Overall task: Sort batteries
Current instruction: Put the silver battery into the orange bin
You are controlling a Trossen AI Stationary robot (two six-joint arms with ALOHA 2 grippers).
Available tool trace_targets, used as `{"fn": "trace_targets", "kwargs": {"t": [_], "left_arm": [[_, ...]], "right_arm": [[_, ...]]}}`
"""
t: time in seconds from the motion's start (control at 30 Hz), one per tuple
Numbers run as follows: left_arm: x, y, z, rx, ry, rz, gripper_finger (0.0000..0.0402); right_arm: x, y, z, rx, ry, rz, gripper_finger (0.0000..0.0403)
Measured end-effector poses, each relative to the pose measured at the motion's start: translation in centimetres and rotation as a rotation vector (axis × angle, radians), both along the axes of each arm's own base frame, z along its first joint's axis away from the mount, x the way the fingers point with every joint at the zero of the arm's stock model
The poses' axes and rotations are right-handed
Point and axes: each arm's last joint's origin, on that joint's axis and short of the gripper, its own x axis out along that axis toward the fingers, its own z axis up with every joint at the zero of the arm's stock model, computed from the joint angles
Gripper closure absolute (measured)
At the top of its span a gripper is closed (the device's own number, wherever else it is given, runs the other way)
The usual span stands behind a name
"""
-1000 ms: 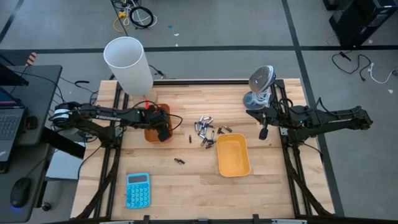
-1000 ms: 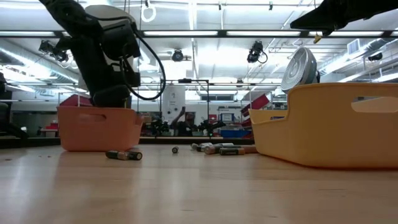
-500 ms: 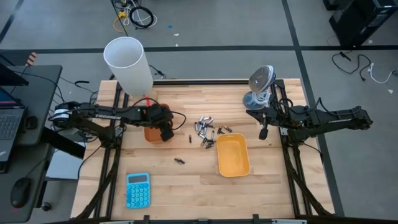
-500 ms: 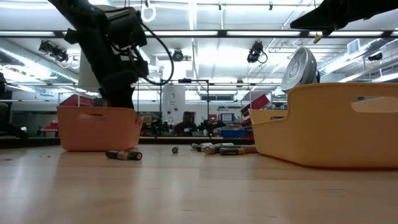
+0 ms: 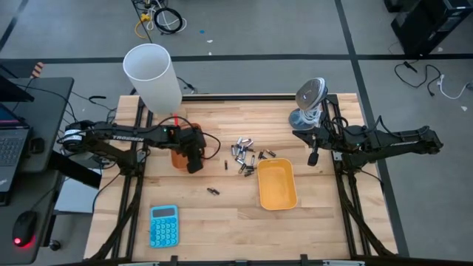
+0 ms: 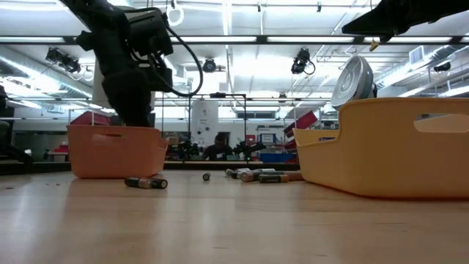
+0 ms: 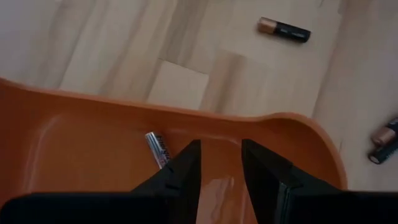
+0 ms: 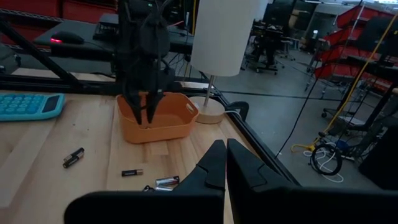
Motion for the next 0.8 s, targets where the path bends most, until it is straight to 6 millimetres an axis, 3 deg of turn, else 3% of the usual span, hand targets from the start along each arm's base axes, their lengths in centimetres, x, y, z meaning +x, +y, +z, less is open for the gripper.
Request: {"fn": "trace_targets", "kwargs": {"t": [0.53, 0.8], "left_arm": [[-0.1, -1.8, -0.1, -0.173, 0.009, -0.166, 0.0293], [0.1, -1.9, 0.0, -0.148, -0.005, -0.159, 0.0311]], "right_arm": [[0.0, 0.0, 0.0, 0.000, 0.000, 0.000, 0.0400], [0.0, 0.0, 0.1, 0.000, -0.007, 0.000, 0.0400]]}}
